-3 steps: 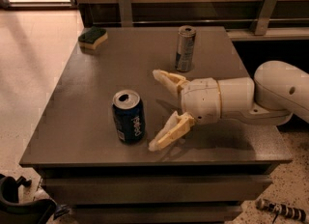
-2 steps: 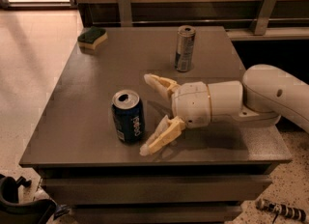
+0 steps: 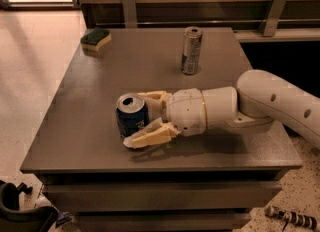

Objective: Move pepsi can near sponge

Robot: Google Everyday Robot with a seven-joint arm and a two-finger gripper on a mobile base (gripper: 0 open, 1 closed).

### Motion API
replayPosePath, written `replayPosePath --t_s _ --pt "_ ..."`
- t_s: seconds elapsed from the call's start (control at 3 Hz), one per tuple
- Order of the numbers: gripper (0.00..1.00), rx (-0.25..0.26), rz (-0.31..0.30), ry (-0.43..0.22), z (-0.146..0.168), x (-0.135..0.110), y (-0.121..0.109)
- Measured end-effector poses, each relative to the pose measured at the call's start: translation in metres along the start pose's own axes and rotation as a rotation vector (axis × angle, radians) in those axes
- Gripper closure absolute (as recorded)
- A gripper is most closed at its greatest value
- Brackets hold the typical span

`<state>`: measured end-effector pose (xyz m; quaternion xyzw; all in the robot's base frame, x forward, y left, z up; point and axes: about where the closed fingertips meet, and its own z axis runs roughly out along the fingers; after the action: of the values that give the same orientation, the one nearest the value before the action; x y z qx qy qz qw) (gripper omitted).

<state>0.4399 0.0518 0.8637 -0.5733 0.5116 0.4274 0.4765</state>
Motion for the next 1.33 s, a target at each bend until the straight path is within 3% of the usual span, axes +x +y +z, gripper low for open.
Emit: replayPosePath --t_s 1.0,1.33 --pt "1.0 -0.011 -0.007 0.001 0.0052 -0.0035 0.0027" --pt "1.0 -0.012 -0.007 0.001 0.0054 -0.0037 0.0028"
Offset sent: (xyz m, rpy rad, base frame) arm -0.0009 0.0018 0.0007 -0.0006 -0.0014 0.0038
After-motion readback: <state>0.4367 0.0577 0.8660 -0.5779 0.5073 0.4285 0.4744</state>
